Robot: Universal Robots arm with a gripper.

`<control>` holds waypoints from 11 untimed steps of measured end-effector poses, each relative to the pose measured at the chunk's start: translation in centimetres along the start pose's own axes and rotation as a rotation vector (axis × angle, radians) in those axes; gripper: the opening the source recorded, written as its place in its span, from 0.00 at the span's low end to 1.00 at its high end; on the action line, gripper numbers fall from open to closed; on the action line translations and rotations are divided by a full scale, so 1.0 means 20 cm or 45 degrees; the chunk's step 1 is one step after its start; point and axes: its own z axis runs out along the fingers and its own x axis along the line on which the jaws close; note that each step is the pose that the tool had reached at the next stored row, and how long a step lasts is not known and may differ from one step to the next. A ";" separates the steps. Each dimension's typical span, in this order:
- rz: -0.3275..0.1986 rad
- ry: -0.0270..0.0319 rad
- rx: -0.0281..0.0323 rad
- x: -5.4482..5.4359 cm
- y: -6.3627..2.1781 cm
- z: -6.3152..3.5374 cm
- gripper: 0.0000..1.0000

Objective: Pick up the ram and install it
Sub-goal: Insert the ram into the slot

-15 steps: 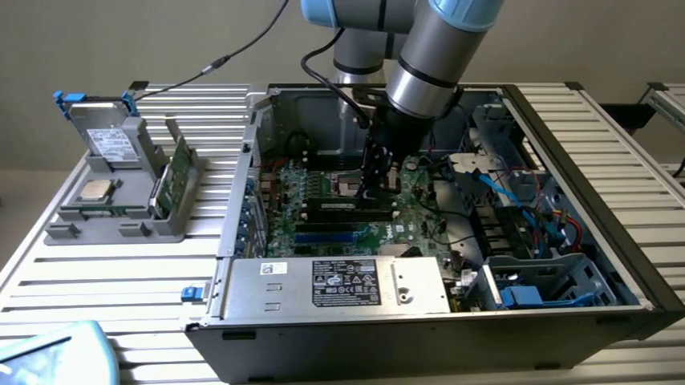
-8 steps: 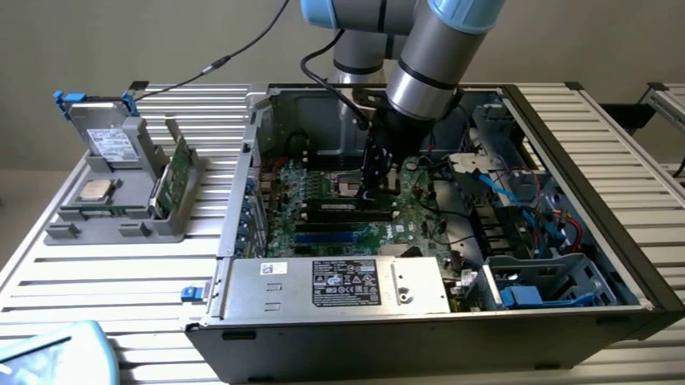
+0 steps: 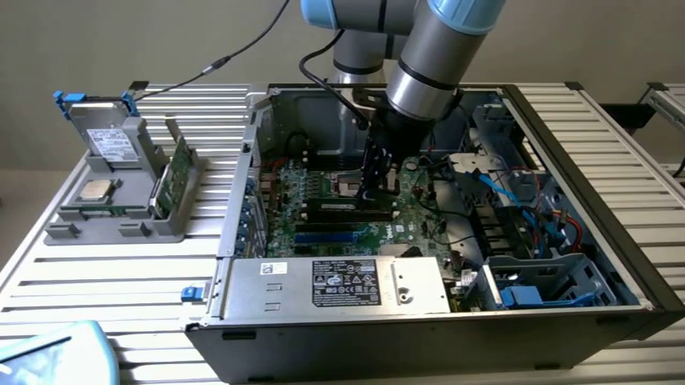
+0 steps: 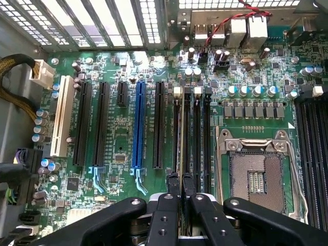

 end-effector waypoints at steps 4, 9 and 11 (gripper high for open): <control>0.000 -0.0001 0.0000 0.00 0.000 0.000 0.14; 0.001 0.0031 0.0010 0.00 -0.001 0.001 0.14; 0.002 0.0055 0.0024 0.00 -0.001 0.002 0.14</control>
